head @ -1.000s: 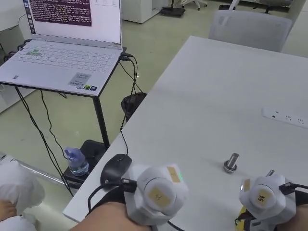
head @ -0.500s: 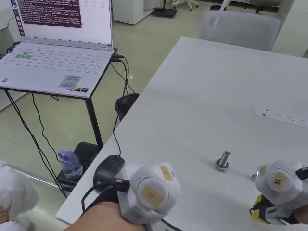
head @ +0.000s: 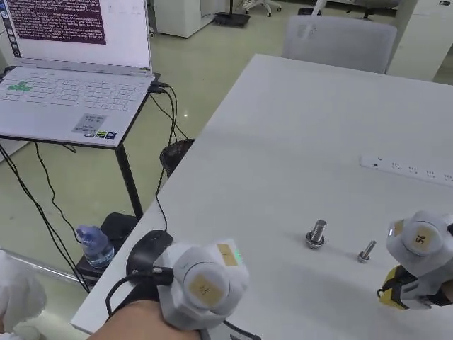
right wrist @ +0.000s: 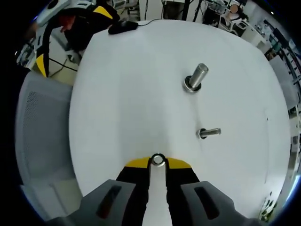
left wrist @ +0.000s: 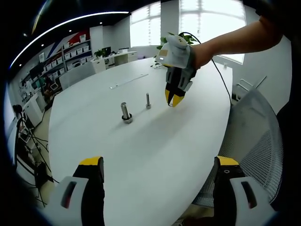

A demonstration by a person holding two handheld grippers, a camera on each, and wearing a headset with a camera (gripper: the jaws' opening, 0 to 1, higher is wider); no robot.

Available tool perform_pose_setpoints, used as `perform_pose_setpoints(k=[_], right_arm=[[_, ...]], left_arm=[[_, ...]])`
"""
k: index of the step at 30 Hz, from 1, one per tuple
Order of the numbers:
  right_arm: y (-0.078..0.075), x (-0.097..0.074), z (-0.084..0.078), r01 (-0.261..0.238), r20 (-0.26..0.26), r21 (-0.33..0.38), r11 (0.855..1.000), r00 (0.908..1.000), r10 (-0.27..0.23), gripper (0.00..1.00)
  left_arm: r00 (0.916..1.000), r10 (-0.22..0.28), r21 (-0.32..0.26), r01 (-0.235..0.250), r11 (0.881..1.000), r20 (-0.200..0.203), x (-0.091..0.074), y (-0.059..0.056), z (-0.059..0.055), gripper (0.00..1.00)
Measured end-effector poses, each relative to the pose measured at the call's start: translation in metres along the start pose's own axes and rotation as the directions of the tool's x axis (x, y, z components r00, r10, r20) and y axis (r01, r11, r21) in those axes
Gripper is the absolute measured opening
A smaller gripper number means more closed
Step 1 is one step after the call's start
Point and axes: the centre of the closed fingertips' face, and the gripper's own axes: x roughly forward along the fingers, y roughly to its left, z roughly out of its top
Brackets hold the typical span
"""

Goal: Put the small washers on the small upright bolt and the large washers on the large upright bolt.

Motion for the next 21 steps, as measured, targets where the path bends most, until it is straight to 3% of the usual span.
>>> perform_pose_setpoints(k=[9, 21], right_arm=[[-0.027, -0.013, 0.006, 0.02, 0.024, 0.036, 0.999, 0.9995, -0.021, 0.13], [-0.049, -0.027, 0.025, 0.056, 0.042, 0.036, 0.998, 0.9975, -0.058, 0.13]], left_arm=[[0.9997, 0.021, -0.02, -0.021, 1.0, 0.011, -0.001, 0.006, -0.002, 0.97], [0.9997, 0.025, -0.025, -0.024, 0.999, 0.005, -0.001, 0.01, -0.005, 0.97]])
